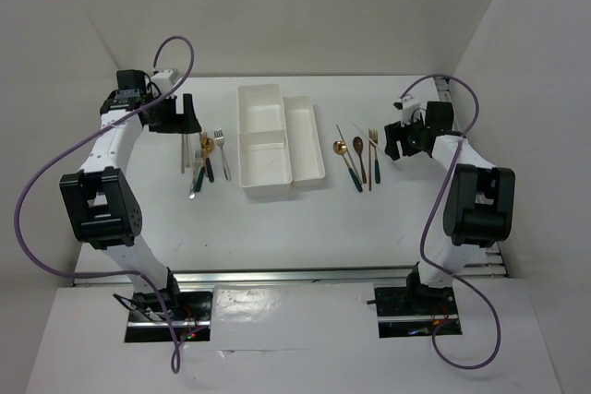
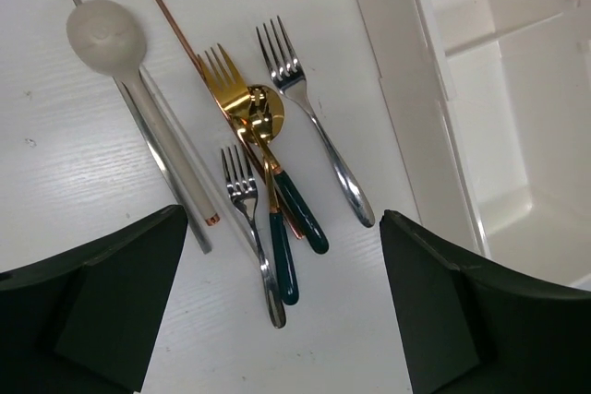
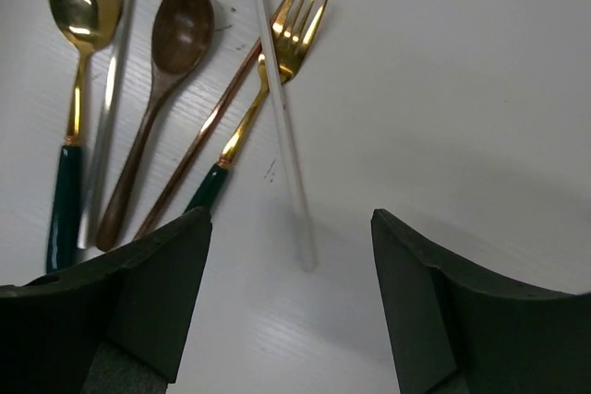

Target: Sort the eating utensils into containers

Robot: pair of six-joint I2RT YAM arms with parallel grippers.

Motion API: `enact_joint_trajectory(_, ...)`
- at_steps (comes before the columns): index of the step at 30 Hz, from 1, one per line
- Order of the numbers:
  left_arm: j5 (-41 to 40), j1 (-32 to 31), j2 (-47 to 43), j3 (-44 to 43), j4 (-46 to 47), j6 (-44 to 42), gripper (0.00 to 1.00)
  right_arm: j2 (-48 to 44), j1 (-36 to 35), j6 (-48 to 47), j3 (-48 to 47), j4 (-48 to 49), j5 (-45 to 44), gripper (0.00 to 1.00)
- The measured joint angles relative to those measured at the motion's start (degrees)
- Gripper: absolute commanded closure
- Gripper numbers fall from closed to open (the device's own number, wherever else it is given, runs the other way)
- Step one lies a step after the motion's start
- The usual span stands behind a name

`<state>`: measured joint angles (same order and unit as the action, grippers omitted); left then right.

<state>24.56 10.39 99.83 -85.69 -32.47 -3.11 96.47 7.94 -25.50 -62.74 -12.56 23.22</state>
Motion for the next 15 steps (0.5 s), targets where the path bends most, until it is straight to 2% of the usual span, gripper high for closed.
enact_joint_trajectory(5, 0.42, 0.28, 0.28, -1.66, -0.96, -0.13, 0.00, 6.05, -0.09, -7.34, -3.78, -2.67, -0.55, 0.25)
enact_joint_trajectory(11, 0.02, 0.31, 0.28, -1.66, -1.44, -0.11, 0.00, 11.82, -0.11, -9.18, -11.06, -5.11, -0.55, 0.24)
enact_joint_trajectory(15, -1.14, 0.28, 0.28, -1.25, -0.74, -0.11, 0.00, 12.48, -0.48, -9.70, -12.35, -6.14, -0.20, 0.29)
